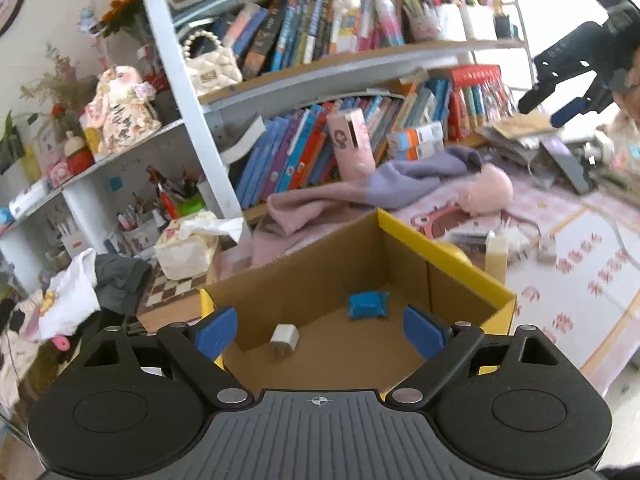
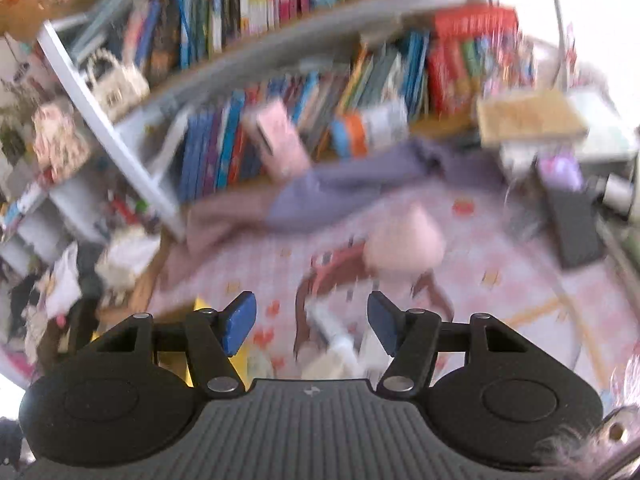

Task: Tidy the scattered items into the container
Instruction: 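Withdraw both tools from the box back toward the remaining items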

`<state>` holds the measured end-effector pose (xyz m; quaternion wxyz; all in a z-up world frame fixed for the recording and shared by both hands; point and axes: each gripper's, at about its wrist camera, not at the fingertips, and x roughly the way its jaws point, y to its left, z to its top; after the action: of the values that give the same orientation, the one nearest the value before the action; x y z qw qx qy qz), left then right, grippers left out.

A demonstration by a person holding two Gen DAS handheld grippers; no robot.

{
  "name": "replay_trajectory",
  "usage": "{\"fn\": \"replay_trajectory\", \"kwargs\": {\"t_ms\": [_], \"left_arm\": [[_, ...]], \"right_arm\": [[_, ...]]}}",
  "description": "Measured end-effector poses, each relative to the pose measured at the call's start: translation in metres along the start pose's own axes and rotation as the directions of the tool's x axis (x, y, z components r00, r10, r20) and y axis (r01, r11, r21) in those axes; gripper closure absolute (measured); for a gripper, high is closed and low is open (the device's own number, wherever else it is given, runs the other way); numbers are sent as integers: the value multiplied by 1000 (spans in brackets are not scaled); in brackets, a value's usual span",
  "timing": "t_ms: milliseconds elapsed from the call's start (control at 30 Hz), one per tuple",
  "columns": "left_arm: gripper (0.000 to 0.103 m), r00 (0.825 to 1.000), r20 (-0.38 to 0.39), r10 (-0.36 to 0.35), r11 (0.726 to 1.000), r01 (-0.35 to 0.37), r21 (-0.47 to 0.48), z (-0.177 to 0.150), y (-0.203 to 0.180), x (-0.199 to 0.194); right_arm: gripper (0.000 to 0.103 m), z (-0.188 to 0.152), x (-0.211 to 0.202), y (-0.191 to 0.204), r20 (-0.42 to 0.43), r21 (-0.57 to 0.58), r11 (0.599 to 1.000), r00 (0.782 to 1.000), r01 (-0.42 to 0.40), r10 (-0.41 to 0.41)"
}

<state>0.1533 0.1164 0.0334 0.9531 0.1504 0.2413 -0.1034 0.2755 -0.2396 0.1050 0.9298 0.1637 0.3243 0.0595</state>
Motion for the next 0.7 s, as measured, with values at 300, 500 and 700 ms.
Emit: {"fn": "replay_trajectory", "kwargs": {"t_ms": [300,500,700], "left_arm": [[10,998,35,-53,997,55,-62,-4,-11,-2],[10,998,33,-54,996,56,-66,-9,-11,-7],[10,998,40,-43,993,47,-112,-9,-7,-11]], "right_arm": [[42,-110,-26,12,88,-165,978,989,129,-116],[42,-145,-59,1,172,-367,891,961,268,-218],[39,-163,-75,-15,169,-229,933,955,277,-242]]}}
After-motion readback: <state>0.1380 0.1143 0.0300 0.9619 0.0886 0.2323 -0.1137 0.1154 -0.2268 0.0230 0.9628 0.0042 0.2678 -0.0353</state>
